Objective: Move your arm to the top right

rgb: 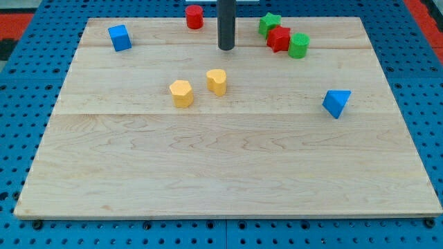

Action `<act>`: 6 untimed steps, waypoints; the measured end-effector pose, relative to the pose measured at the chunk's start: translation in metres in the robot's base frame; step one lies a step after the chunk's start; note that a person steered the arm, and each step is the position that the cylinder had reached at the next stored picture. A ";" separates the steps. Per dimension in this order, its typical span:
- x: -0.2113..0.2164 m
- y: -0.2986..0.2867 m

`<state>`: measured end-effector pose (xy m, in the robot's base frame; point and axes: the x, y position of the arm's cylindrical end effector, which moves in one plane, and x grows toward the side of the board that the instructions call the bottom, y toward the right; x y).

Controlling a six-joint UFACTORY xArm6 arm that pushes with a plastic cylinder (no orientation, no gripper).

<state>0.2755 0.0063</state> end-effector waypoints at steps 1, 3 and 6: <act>0.010 0.000; 0.083 0.088; 0.033 0.280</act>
